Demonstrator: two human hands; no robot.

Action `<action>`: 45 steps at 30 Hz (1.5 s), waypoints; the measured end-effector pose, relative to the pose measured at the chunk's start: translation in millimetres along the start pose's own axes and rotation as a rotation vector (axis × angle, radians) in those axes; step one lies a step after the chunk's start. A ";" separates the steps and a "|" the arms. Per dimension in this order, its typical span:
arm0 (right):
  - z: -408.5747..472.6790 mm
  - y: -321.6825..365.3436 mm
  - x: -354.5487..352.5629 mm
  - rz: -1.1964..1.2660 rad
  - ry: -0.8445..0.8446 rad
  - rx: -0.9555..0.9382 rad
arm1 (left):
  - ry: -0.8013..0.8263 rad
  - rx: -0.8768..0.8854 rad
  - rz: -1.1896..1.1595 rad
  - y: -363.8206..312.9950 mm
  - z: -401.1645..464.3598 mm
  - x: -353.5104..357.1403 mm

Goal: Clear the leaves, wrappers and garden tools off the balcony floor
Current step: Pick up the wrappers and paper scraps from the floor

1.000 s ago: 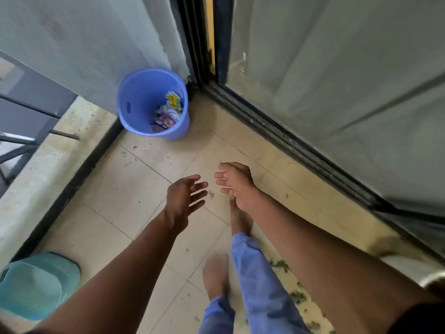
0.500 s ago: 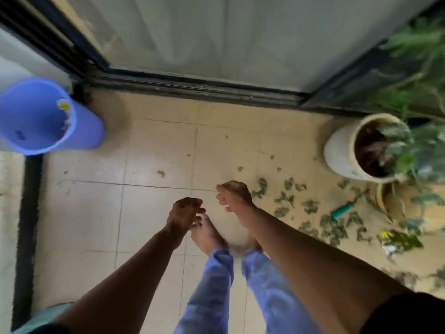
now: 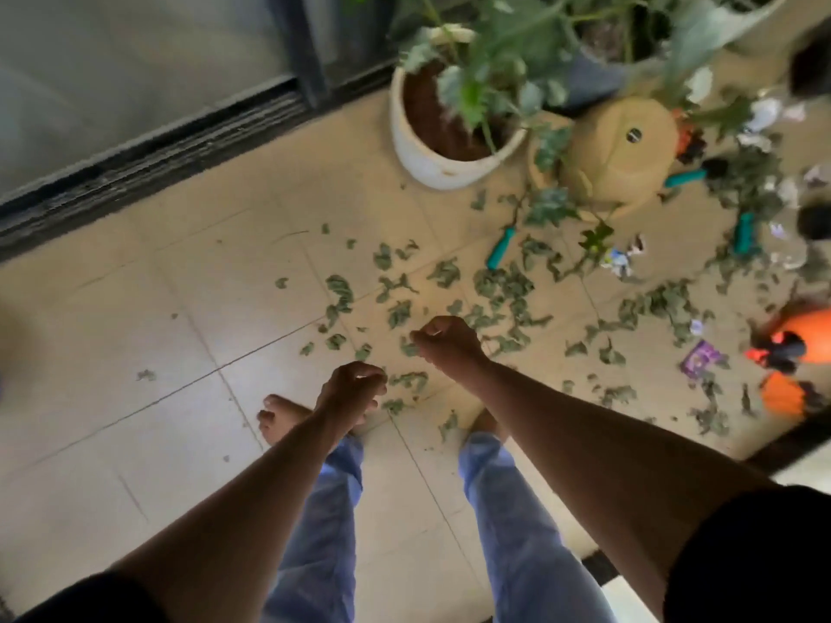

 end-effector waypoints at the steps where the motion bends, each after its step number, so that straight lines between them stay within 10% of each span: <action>1: 3.2 -14.2 -18.5 0.023 -0.014 0.016 | 0.016 0.018 0.037 -9.9 -2.0 21.7; 20: 62.1 -279.5 -318.1 0.244 -0.276 0.267 | 0.196 0.280 0.482 -211.6 -30.2 367.5; 45: 137.1 -416.5 -463.7 0.435 -0.389 0.557 | 0.337 0.230 0.934 -352.9 21.5 594.0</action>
Point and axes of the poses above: each hand's wrist, its own z-axis towards the middle knuckle, its own x-axis out of the palm, y = z × x, the point moved 8 cm from there along z, towards the middle knuckle, and after that the axes turned 7 degrees about -y, right-handed, at the moved point
